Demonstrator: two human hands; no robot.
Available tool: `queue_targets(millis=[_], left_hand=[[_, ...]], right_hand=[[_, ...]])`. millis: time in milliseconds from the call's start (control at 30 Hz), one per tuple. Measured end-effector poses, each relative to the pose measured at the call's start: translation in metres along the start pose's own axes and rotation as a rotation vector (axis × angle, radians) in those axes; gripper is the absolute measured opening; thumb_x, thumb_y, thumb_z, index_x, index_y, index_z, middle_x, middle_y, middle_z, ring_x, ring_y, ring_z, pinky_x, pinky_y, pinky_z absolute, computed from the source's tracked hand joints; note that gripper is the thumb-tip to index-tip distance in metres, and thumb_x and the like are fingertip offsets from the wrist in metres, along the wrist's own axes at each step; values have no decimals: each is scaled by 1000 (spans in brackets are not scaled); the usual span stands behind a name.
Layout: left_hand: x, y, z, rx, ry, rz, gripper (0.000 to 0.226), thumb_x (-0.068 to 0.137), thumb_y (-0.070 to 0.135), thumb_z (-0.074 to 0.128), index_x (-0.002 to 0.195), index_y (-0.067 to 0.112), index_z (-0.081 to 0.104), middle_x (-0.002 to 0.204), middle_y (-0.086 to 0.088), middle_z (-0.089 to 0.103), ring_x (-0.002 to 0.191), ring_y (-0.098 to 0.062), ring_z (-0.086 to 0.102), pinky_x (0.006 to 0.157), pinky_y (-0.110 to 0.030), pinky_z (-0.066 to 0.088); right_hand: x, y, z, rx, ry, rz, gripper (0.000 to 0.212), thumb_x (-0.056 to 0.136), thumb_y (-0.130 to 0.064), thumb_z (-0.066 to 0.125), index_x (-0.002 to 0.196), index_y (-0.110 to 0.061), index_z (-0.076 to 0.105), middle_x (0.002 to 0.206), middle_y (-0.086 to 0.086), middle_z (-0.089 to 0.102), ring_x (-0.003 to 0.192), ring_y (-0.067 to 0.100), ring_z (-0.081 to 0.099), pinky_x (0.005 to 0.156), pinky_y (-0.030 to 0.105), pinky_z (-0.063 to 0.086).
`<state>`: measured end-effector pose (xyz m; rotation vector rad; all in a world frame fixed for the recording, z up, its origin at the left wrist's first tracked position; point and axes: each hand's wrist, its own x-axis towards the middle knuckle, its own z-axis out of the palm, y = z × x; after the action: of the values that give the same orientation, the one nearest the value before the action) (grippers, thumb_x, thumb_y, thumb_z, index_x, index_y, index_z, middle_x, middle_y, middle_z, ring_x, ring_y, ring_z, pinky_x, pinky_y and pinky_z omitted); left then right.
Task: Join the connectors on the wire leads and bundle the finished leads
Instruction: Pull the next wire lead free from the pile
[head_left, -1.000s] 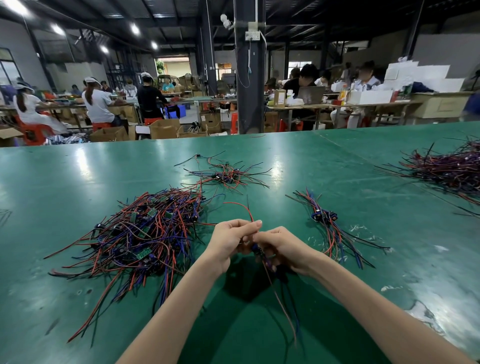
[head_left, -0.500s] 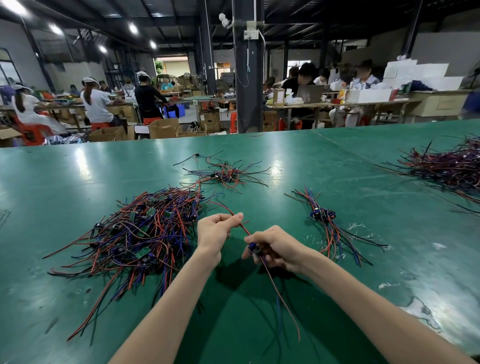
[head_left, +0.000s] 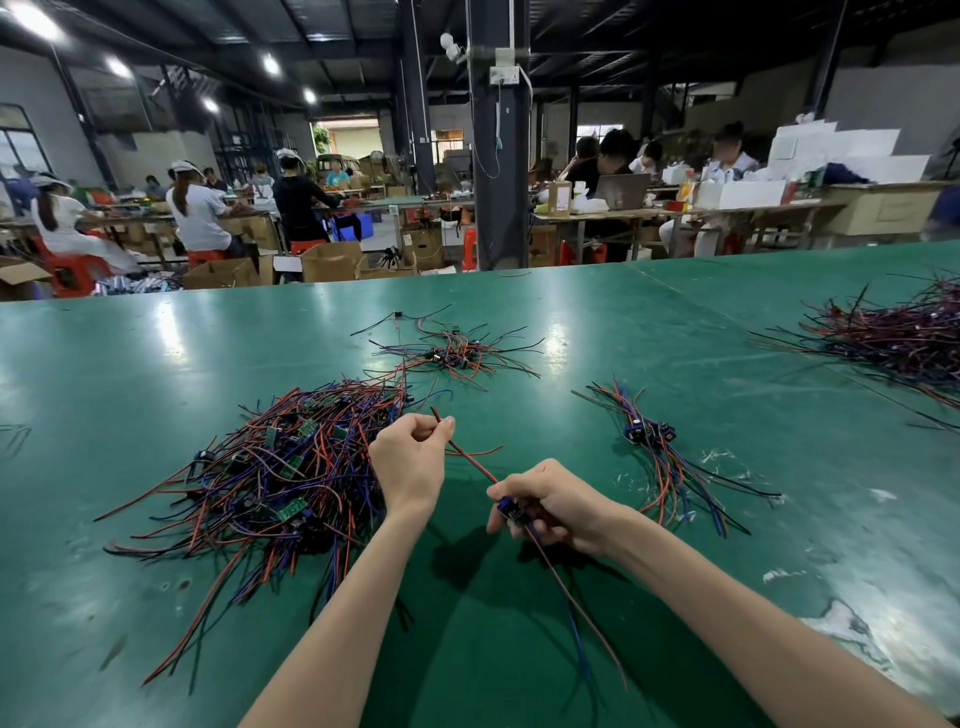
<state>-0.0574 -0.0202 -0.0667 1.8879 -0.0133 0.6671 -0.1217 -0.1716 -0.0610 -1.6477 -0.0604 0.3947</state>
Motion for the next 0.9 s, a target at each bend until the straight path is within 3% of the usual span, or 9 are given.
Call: queue_targets(millis=[100,300,533,667,900], left_hand=[[3,-2,-2,-16,22,-25,15,80,21,75,76,8,70,65,5,62,62,-2,54,65,-17,42],[3,-1,0,-61,36,-52,11,80,19,75,77,13,67,66,10,60,63,3,54,59,-2,38],[5,-6,-2,-109,37,-61,22,84,24,71,70,12,59,63,7,56,59,-5,48,58,-12,37],[7,-10,0,-179,8,-69,27,89,25,66,70,8,57,61,0,54,57,-14,44,60,-28,40],[7,-13,1,-219,5,-97,23,87,23,68,70,11,60,62,2,55,59,-13,45,62,-25,38]], right_hand=[[-2,0,1,-6,-2,-5,31,90,-16,56,71,5,68,44,7,54,27,6,31,28,12,16],[-3,0,0,-14,-2,-14,31,90,-15,56,73,7,67,44,7,54,27,6,31,28,13,17],[-4,0,0,-11,-7,-21,31,89,-15,57,68,4,68,45,8,55,27,7,32,28,13,17],[-4,0,0,-8,-16,-27,31,89,-16,57,68,4,69,45,8,55,26,7,32,28,13,18],[-4,2,-1,1,-31,-30,33,89,-18,58,65,-1,71,45,8,54,27,7,31,28,13,18]])
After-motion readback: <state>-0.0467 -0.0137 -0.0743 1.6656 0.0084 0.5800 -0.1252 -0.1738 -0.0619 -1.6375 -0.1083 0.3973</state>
